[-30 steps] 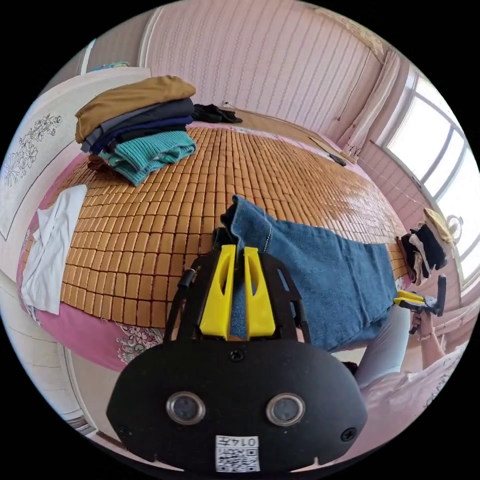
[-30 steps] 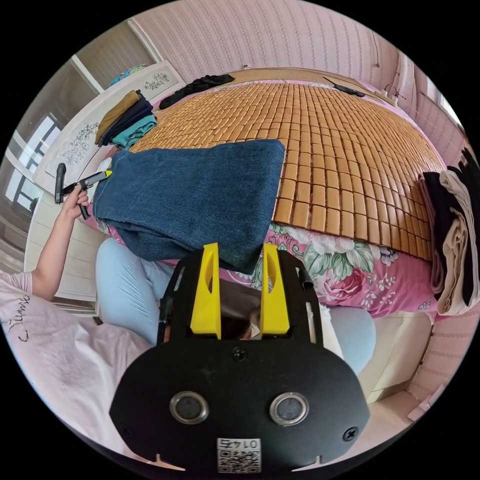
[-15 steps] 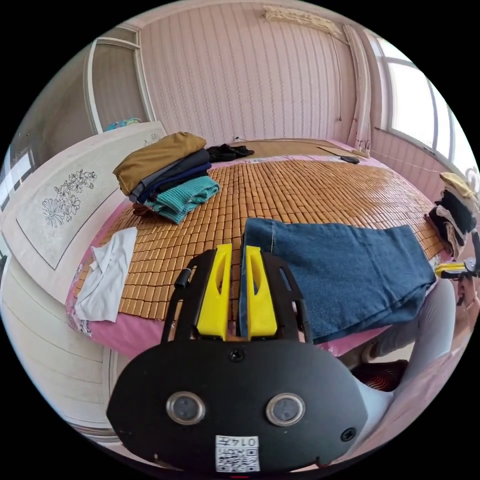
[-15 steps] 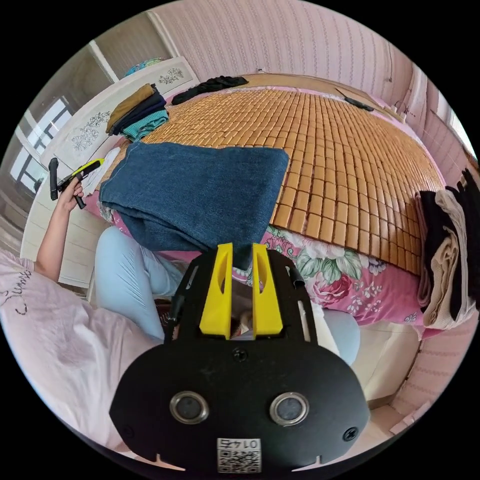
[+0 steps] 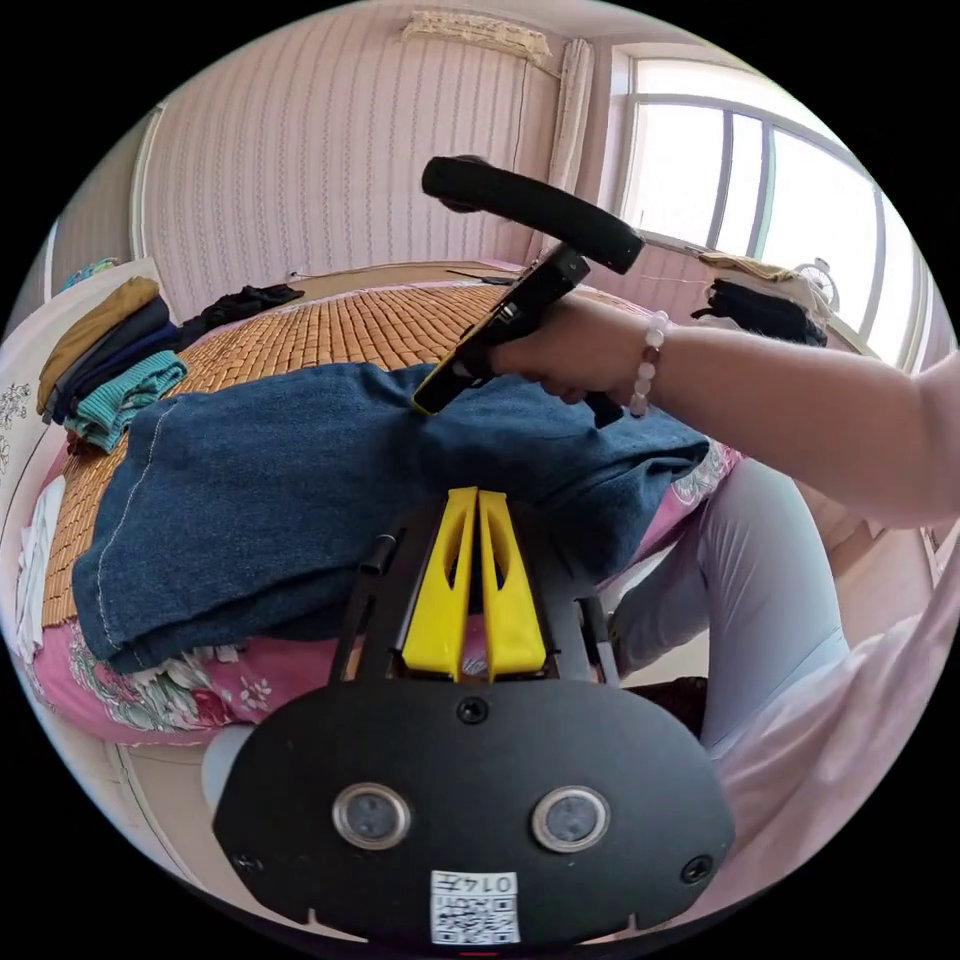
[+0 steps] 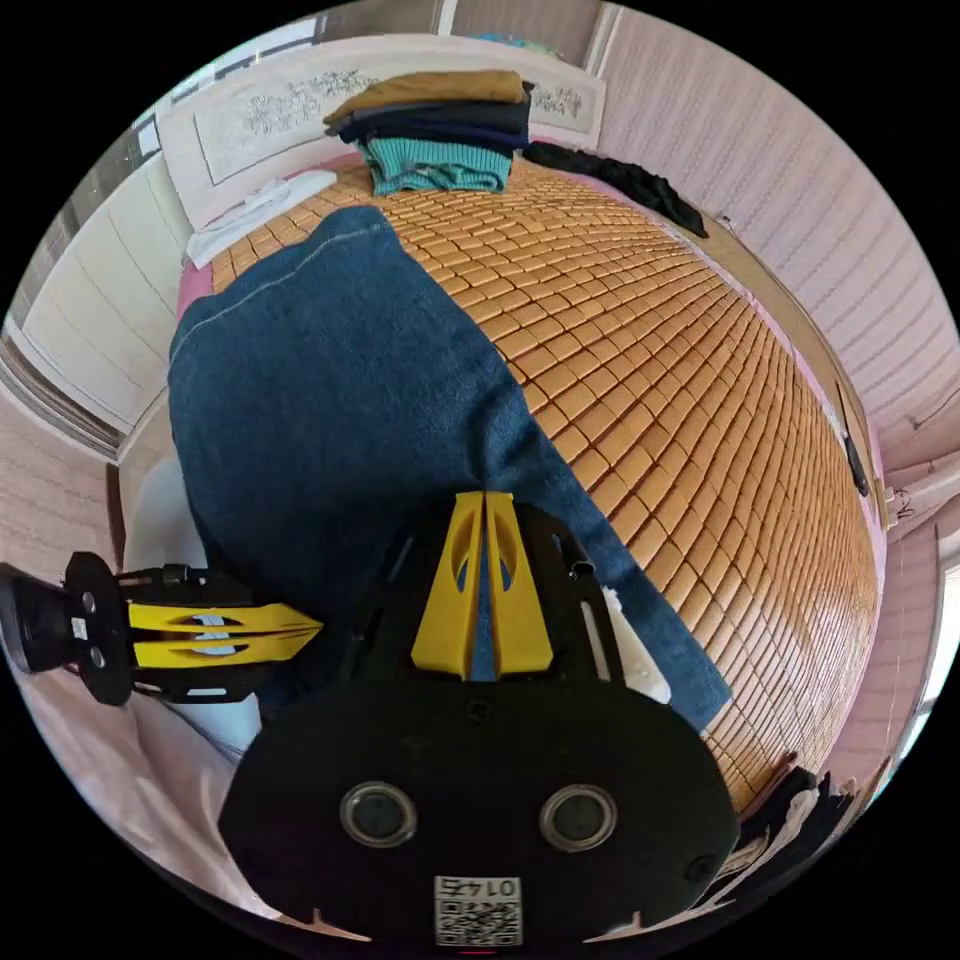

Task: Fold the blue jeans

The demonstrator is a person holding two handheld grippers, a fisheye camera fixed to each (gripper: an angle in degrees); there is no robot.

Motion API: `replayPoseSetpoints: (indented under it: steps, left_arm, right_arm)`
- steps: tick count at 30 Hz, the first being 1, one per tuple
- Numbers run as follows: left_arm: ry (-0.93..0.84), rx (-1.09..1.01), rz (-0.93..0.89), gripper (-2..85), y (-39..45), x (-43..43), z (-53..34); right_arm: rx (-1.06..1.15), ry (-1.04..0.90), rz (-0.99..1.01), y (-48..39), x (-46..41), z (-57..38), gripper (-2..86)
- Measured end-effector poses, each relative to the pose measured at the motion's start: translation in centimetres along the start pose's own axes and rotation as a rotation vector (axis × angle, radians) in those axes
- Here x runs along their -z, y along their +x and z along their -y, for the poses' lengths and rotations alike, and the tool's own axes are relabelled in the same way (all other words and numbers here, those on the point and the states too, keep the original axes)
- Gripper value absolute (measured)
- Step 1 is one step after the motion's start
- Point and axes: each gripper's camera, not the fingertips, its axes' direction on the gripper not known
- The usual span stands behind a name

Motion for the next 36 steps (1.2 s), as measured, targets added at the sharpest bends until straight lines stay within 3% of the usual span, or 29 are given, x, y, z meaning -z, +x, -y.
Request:
replayPoseSetpoints:
  steps: [4, 8, 14, 19, 24, 30, 36]
  left_arm:
    - [-0.054, 0.009, -0.077, -1.0, -0.3, 0.5, 1.0]
    - [-0.056, -0.074, -0.004, -1.0, 1.5, 0.3, 0.2]
    - [-0.046, -0.114, 0.034, -1.0, 2.7, -0.5, 0.2]
    - [-0.034, -0.065, -0.071, -1.0, 1.8, -0.1, 0.6]
    - [0.047, -0.021, -0.068, -0.8, 0.6, 3.0, 0.4]
    - [0.040, -0.106, -0.069, 4.0, 0.2, 1.0, 7.1]
    - [0.024, -0.181, -0.245, 6.4, 4.1, -6.0, 17.3]
  right_arm:
    - [0.027, -0.106, 0.064, 1.1, 0.2, 1.6, -0.4]
    - [0.057, -0.126, -0.013, 1.4, -0.3, 4.0, -0.6]
    - [0.056, -0.237, 0.070, 3.8, -2.0, 4.9, -0.9]
    - [0.039, -0.165, 0.095, 5.4, -1.5, 2.4, -0.9]
    - [-0.235, 0.320, 0.225, 10.5, 5.9, -13.4, 0.3]
    - [-0.571, 0.313, 0.203, 13.6, 7.2, -32.7, 6.7]
    - [-0.686, 0.366, 0.286, 14.5, 5.4, -39.6, 12.3]
